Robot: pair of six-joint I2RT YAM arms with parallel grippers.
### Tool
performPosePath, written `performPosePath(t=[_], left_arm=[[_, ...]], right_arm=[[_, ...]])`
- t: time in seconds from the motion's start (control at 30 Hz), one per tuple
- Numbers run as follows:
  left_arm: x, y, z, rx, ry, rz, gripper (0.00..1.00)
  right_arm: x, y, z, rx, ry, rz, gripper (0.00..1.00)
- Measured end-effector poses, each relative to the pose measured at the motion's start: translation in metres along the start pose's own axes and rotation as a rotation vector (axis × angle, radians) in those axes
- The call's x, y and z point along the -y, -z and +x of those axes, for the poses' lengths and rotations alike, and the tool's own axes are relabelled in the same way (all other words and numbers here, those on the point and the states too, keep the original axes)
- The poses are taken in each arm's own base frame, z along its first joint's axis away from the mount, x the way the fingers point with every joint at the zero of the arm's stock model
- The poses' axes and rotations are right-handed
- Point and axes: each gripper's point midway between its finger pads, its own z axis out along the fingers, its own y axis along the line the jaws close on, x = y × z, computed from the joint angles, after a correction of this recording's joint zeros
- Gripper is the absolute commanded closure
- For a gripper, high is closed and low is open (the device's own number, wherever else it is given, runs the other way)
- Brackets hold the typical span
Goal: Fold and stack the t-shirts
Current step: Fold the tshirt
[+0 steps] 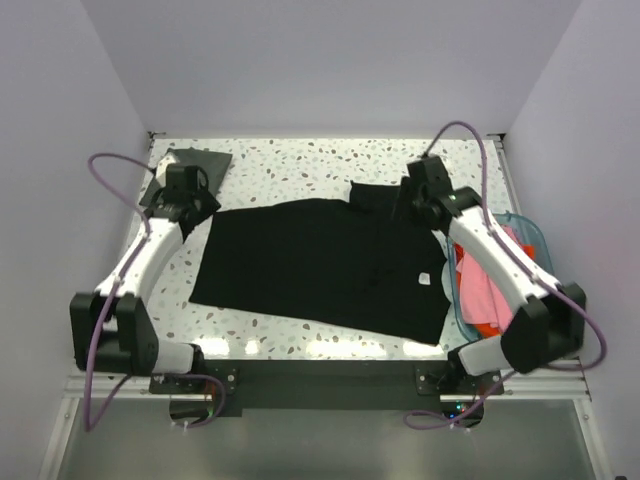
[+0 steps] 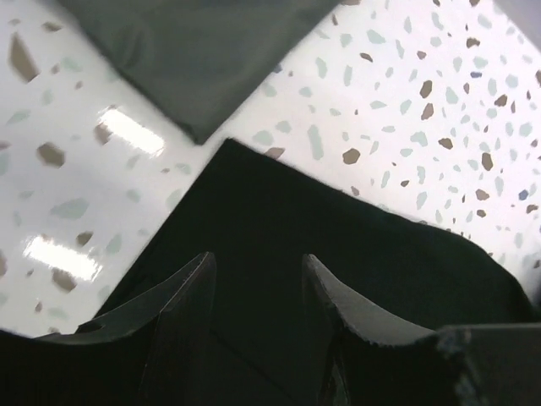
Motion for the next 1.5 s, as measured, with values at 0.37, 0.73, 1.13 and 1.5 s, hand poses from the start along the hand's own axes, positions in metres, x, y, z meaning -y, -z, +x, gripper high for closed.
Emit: performPosePath(t=[0.37, 0.73, 1.13, 1.5], left_arm=[[0.063, -0.094, -0.009, -0.045, -0.222, 0.0, 0.52], [0.074, -0.129, -0.005, -0.062, -0.316, 0.018, 0.51], [0.081, -0.156, 0.002, -0.086, -0.364, 0.028, 0.53], [0.07, -0.156, 0.028, -0.153, -0.385, -0.046, 0.56]], right_arm=[[-0.017, -0.168, -0.068, -0.028, 0.071, 0.15, 0.51], [-0.02, -0.255, -0.084, -0.034, 0.086, 0.186, 0.54], [-0.011, -0.253, -0.077, -0.025, 0.084, 0.229, 1.0], [-0.009, -0.163, -0.131, 0.13, 0.05, 0.195, 1.0]])
